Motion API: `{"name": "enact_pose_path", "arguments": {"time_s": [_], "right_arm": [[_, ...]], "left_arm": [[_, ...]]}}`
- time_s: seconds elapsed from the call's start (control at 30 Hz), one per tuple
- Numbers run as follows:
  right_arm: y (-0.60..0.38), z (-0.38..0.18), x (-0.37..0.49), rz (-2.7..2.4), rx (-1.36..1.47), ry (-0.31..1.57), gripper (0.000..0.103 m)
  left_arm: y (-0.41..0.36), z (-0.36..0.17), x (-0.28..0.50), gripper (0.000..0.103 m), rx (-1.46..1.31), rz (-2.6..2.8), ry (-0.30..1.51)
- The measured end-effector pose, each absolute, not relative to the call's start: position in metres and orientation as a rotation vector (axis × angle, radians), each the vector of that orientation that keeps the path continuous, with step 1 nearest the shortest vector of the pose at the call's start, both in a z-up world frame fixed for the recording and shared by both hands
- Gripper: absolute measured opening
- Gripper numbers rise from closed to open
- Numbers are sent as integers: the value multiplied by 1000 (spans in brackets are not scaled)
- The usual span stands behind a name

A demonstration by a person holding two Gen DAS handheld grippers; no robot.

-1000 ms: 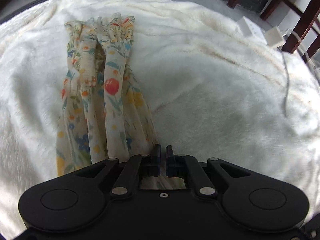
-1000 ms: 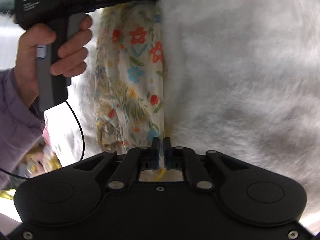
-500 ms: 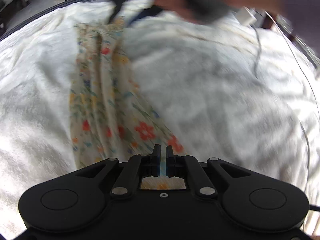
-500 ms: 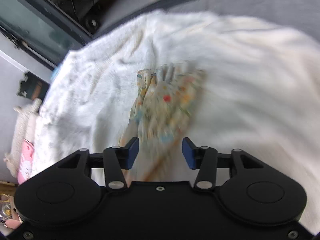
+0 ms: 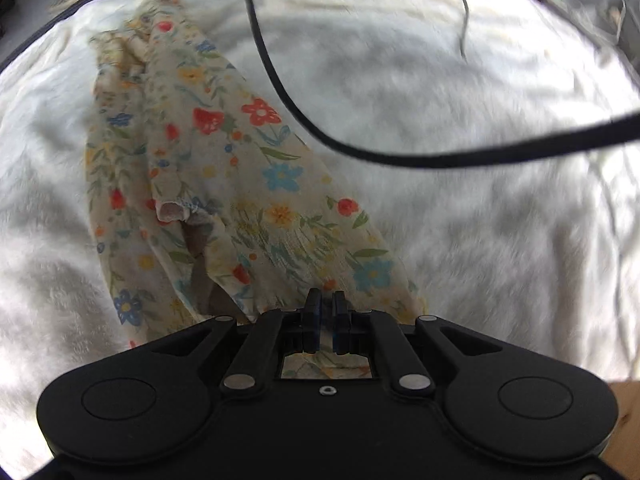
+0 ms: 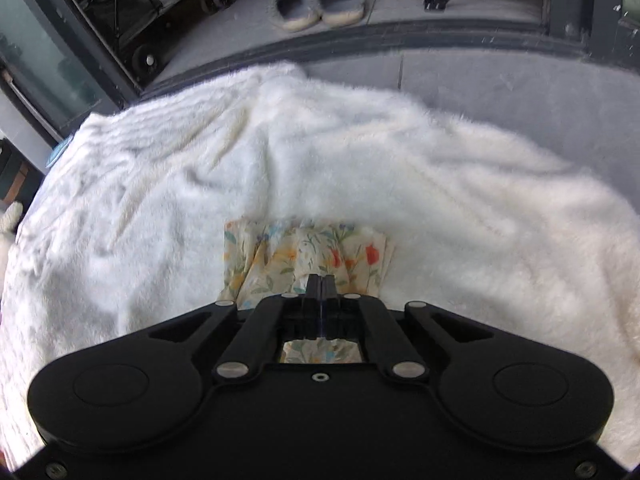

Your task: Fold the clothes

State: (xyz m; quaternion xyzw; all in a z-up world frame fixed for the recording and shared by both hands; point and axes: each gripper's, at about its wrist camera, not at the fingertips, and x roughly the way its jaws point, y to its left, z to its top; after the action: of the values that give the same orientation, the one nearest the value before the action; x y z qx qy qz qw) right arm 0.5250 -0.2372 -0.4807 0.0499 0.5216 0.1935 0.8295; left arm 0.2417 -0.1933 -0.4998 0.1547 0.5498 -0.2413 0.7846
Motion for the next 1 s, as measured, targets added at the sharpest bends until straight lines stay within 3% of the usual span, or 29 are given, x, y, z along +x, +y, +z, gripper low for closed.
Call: {"name": "enact_pose_path", "arguments": {"time_s": [0.1, 0.17, 0.3, 0.5, 0.67, 0.73, 0.77, 0.8, 0.87, 1.0], "right_arm": [[-231, -480, 514, 391, -7, 1094, 18], [-236, -467, 505, 373, -32, 1023, 21], [-234, -458, 487, 410, -109, 989, 21], [-205, -517, 504, 428, -131, 1055, 21], [-219, -497, 494, 417, -48, 992, 24], [-228, -472, 480, 443, -62, 924, 33], [-233, -457, 467, 474, -76, 889, 44], [-239, -442, 453, 505, -90, 853, 63], [-246, -420, 428, 562, -129, 797, 75], [-250, -395, 373, 712, -272, 769, 75]], "left_arm": [[-191, -500, 244, 6, 305, -513, 1202], [-188, -500, 246, 6, 282, -508, 1212], [-187, -503, 248, 6, 262, -493, 1228], [-190, -507, 248, 6, 273, -484, 1226], [-181, -499, 248, 6, 208, -512, 1236], [-169, -492, 246, 6, 131, -558, 1209], [-163, -489, 245, 6, 92, -580, 1195], [-159, -485, 242, 7, 98, -606, 1180], [-151, -478, 236, 7, 112, -657, 1147], [-121, -465, 231, 8, 84, -745, 1202]]}}
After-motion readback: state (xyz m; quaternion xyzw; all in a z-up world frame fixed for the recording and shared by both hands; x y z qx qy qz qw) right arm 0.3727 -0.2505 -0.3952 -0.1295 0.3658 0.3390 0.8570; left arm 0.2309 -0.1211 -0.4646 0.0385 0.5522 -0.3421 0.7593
